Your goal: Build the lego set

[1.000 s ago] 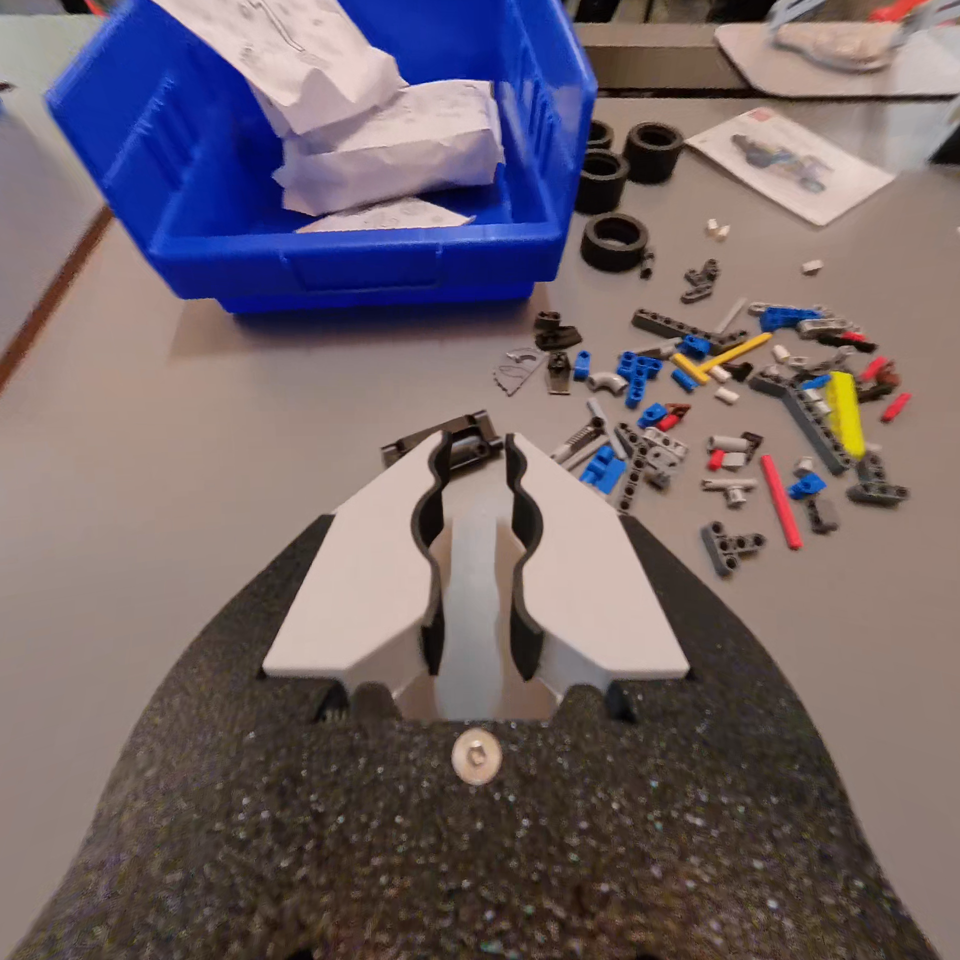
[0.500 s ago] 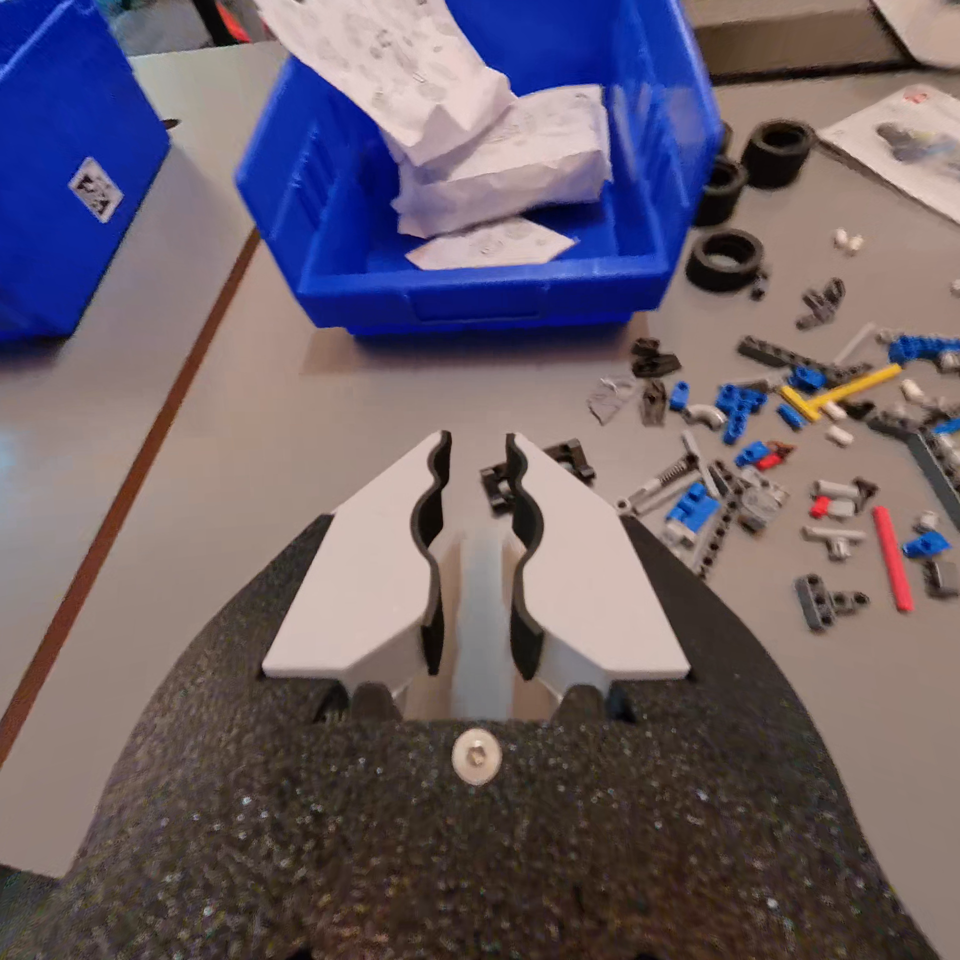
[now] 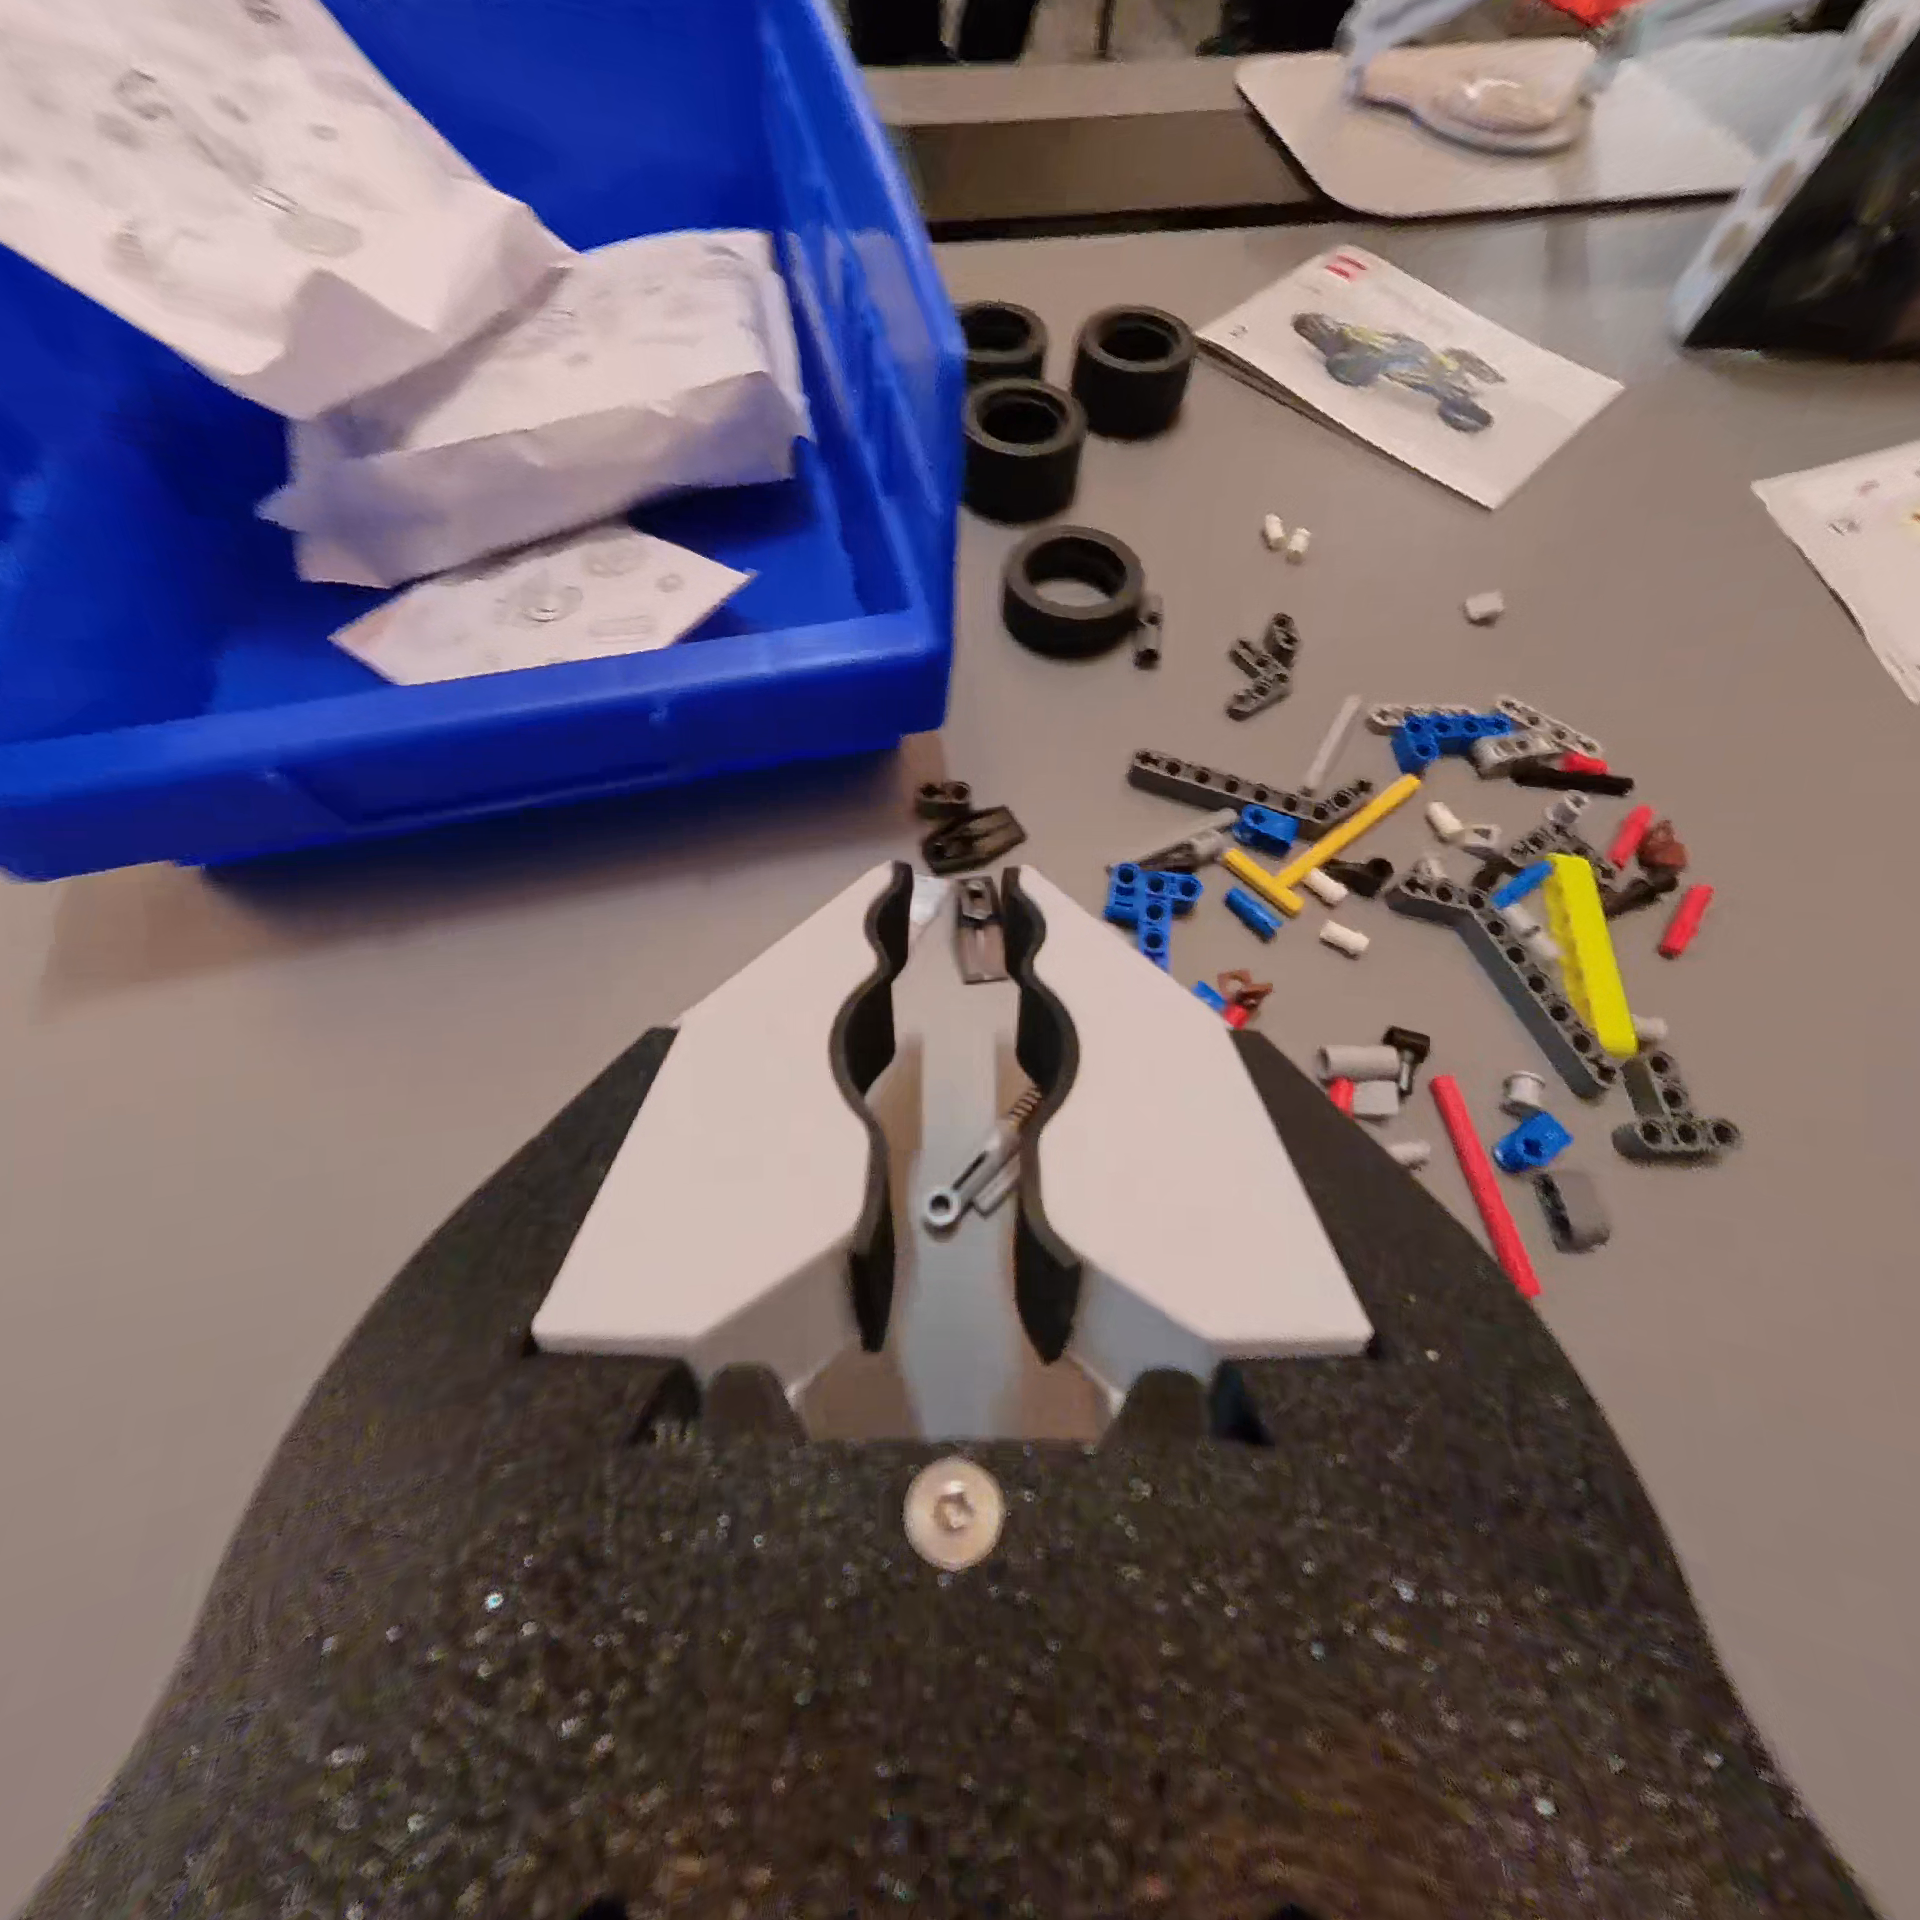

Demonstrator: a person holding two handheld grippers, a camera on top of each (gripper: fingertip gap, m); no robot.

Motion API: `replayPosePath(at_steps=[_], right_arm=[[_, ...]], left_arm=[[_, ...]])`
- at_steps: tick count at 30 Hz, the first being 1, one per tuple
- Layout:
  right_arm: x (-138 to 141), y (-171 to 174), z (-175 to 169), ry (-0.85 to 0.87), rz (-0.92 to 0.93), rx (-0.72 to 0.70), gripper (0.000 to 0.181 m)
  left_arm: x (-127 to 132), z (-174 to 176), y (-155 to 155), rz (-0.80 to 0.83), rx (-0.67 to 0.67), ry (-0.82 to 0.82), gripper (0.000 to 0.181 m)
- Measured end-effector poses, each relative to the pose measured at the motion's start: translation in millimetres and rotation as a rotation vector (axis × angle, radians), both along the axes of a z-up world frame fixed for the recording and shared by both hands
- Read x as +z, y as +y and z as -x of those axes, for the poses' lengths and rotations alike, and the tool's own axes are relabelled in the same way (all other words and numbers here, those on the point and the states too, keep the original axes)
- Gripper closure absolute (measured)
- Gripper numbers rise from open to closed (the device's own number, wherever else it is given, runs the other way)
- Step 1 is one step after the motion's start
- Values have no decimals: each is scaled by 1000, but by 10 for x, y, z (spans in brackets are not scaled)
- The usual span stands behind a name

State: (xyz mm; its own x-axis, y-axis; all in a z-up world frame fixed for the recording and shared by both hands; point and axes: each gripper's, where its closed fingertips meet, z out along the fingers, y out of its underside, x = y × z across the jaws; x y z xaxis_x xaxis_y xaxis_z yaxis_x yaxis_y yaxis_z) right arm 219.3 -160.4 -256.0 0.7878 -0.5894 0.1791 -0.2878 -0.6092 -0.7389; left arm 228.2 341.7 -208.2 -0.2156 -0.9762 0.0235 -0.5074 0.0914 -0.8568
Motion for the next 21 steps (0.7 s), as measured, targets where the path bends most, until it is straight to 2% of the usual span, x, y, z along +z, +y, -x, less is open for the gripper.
replayPosePath(at_steps=[6, 12, 18, 21], right_arm=[[1, 1, 1, -3, 2, 0, 181], [1, 3, 1, -6, 5, 0, 181], [1, 3, 0, -9, 7, 0, 181], [1, 3, 0, -8, 6, 0, 181]], left_arm=[[-271, 25, -235, -4, -111, 135, 167], [-415, -132, -323, -26, -59, 162, 167], [-424, -49, -722, -22, -241, 189, 174], [-340, -26, -838, -68, -311, 159, 176]])
